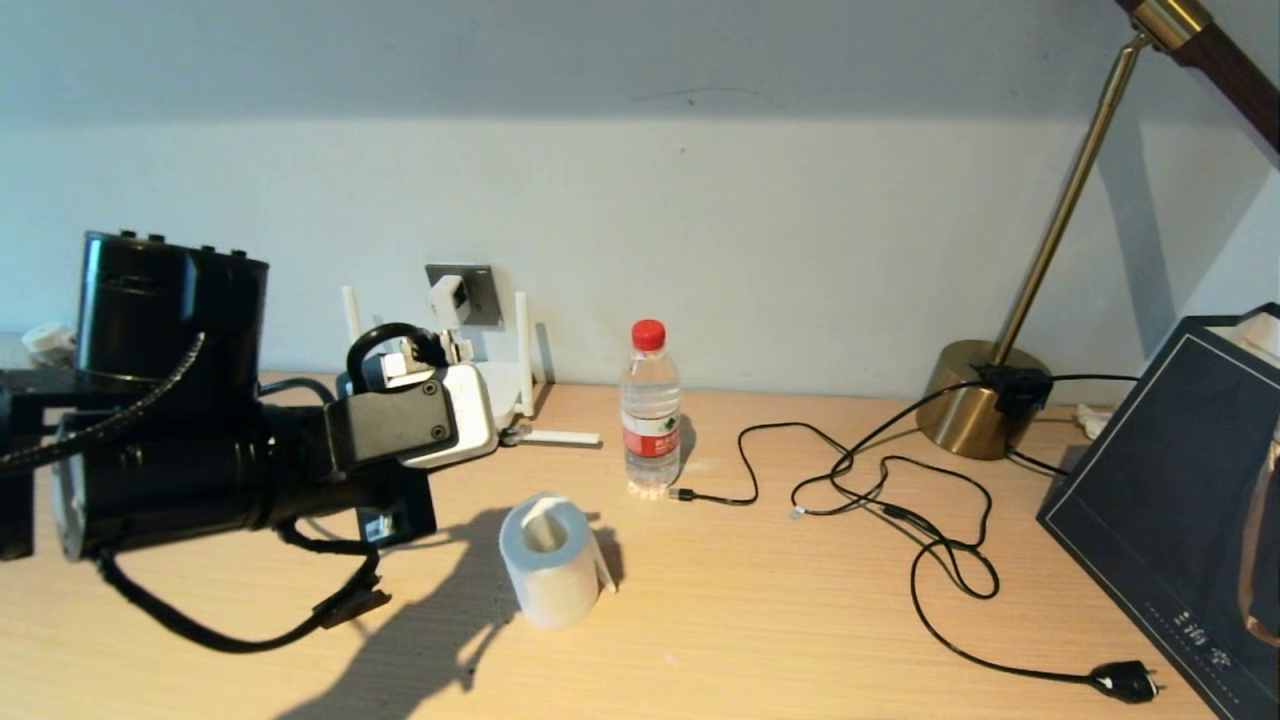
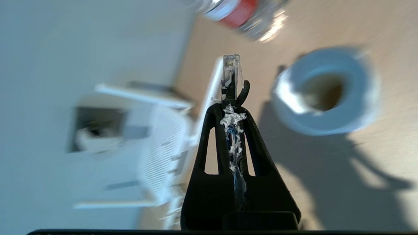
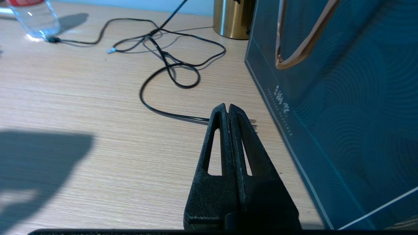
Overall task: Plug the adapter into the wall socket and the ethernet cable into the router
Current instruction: Pick up cable, then hand it to the other hand
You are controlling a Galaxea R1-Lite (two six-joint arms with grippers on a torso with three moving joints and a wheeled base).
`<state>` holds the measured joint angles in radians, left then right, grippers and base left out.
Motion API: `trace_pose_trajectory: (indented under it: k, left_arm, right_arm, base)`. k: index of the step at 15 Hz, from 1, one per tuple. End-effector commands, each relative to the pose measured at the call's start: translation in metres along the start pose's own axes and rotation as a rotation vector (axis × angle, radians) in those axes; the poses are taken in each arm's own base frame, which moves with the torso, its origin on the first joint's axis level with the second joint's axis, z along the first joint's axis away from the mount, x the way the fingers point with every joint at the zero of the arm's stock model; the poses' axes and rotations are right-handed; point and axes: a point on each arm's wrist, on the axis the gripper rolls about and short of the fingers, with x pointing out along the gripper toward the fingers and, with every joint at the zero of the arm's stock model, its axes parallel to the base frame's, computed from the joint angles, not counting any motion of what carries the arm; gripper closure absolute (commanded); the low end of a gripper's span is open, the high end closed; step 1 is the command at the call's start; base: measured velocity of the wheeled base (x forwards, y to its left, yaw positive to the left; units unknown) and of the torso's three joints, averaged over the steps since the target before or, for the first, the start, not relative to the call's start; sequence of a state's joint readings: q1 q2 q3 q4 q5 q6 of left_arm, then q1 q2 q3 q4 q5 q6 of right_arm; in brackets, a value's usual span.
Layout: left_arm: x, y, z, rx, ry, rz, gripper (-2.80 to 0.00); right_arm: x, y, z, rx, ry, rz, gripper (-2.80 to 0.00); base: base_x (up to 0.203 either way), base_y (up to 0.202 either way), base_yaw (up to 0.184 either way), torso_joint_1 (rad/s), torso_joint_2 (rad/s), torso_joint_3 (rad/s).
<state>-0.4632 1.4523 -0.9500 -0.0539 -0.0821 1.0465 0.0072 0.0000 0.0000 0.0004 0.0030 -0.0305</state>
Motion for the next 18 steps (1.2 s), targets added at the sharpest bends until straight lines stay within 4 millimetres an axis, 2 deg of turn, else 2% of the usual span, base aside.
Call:
trace_pose_trajectory:
  k: [1,2,3,4,5,6,7,9,11,14,17,18]
  left_arm:
    - [0.006,-0.012,0.016,-0.067,-0.049,-0.111,0.00]
    - [0.006,-0.017,0.015,-0.067,-0.046,-0.126,0.00]
    - [0.002,-0.019,0.015,-0.061,-0.056,-0.120,0.00]
    - [-0.001,-0.017,0.017,-0.055,-0.076,-0.084,0.00]
    - [0.000,-0.011,0.021,-0.052,-0.095,-0.042,0.00]
    - [-0.001,-0.009,0.021,-0.051,-0.092,-0.023,0.00]
    - [-0.003,-0.009,0.021,-0.051,-0.085,-0.014,0.00]
    - [-0.002,-0.007,0.024,-0.047,-0.094,-0.009,0.00]
    - [-0.003,-0.010,0.033,-0.033,-0.122,-0.016,0.00]
    - [0.003,-0.012,0.042,-0.021,-0.146,-0.029,0.00]
    - [0.003,-0.011,0.046,-0.017,-0.158,-0.014,0.00]
    - [0.003,-0.011,0.046,-0.017,-0.140,-0.001,0.00]
  right_arm:
    - [0.000,0.000,0.000,-0.024,0.002,-0.001,0.00]
    - [-0.001,0.000,0.004,-0.026,-0.013,-0.003,0.00]
    - [-0.005,-0.001,0.018,-0.015,-0.050,-0.005,0.00]
    - [-0.011,-0.001,0.040,0.009,-0.081,-0.002,0.00]
    - [-0.017,-0.002,0.072,0.041,-0.096,0.016,0.00]
    - [-0.015,-0.002,0.101,0.075,-0.051,0.061,0.00]
    - [-0.004,-0.002,0.121,0.111,0.024,0.116,0.00]
    - [0.036,0.002,0.149,0.201,0.238,0.280,0.00]
    - [0.082,0.006,0.158,0.286,0.412,0.405,0.00]
    - [0.136,0.015,0.166,0.369,0.498,0.557,0.00]
    - [0.183,0.045,0.168,0.437,0.591,0.712,0.00]
    - [0.192,0.059,0.170,0.449,0.615,0.772,0.00]
  base:
    - [0.000,0.000,0.000,0.000,0.00,0.000]
    - [0.000,0.000,0.000,0.000,0.00,0.000]
    - [0.000,0.000,0.000,0.000,0.00,0.000]
    - [0.000,0.000,0.000,0.000,0.00,0.000]
    - [0.000,0.000,0.000,0.000,0.00,0.000]
    - [0.000,0.000,0.000,0.000,0.00,0.000]
    - [0.000,0.000,0.000,0.000,0.00,0.000]
    - [0.000,0.000,0.000,0.000,0.00,0.000]
    - [0.000,0.000,0.000,0.000,0.00,0.000]
    - [0.000,0.000,0.000,0.000,0.00,0.000]
    - [0.000,0.000,0.000,0.000,0.00,0.000]
    - [0.000,0.000,0.000,0.000,0.00,0.000]
